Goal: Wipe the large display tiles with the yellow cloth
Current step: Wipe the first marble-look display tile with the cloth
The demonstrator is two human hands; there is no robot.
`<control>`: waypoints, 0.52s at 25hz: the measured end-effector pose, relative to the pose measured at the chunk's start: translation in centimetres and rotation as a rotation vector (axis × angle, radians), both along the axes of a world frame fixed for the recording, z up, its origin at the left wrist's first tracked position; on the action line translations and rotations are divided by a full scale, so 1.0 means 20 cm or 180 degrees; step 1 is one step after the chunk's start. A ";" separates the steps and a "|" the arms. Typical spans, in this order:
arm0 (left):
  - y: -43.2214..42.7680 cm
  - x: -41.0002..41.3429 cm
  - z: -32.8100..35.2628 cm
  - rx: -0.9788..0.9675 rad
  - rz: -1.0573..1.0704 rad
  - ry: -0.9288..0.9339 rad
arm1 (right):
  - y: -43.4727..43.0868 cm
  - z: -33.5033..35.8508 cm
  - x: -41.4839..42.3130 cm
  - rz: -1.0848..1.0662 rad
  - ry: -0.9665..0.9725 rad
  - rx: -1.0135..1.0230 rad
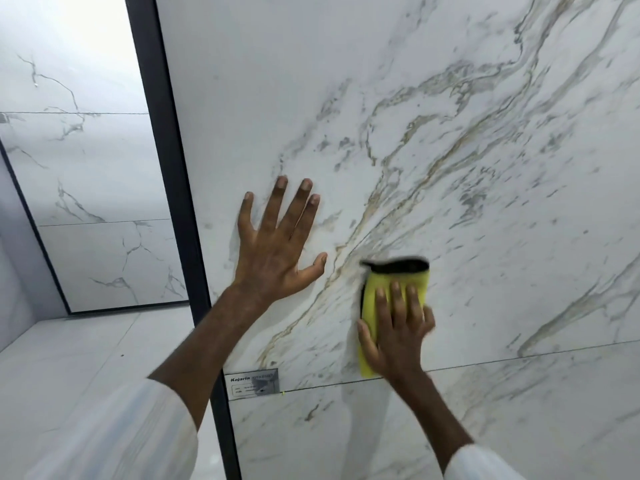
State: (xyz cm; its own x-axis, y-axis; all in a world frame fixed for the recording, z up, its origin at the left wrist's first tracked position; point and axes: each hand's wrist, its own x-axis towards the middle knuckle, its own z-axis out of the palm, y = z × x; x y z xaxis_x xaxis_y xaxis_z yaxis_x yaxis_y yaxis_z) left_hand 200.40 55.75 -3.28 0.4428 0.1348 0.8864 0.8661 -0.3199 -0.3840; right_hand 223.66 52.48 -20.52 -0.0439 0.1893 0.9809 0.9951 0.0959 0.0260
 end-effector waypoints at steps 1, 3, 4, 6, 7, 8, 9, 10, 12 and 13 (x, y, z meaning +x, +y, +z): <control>-0.01 0.00 0.00 -0.0011 -0.0050 -0.0040 | -0.03 -0.16 0.03 -0.0075 -0.0105 -0.0151; -0.06 -0.02 0.03 -0.0101 -0.0304 -0.0157 | -0.05 -0.29 0.07 -0.0077 -0.0292 -0.0299; -0.08 -0.02 0.08 -0.0077 -0.0455 -0.0223 | -0.04 -0.23 0.08 -0.0044 -0.0352 -0.0258; -0.09 -0.02 0.26 0.0055 -0.0518 -0.0387 | 0.01 0.09 0.08 0.0011 -0.0286 -0.0049; -0.08 -0.02 0.37 0.0110 -0.0433 -0.0426 | 0.02 0.33 0.06 0.0079 -0.0219 0.0124; -0.07 -0.01 0.45 0.0150 -0.0298 -0.0414 | 0.03 0.60 0.06 0.0157 -0.0157 0.0276; -0.05 0.00 0.52 0.0180 -0.0133 -0.0379 | 0.04 0.88 0.06 0.0182 -0.0113 0.0346; -0.03 0.01 0.54 0.0189 -0.0002 -0.0324 | 0.05 1.12 0.06 0.0152 -0.0088 0.0411; 0.00 0.03 0.53 0.0165 0.0081 -0.0238 | 0.03 1.39 0.06 0.0095 -0.0045 0.0443; 0.01 0.02 0.51 0.0160 0.0049 -0.0246 | 0.03 1.40 0.07 0.0062 -0.0039 0.0454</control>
State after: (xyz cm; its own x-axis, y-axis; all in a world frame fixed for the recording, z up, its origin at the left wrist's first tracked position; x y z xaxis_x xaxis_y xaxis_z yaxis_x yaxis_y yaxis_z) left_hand 200.83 55.94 6.89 0.3710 0.0955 0.9237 0.8985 -0.2882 -0.3311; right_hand 225.05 53.10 7.39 -0.0582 0.0469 0.9972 0.9926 0.1097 0.0527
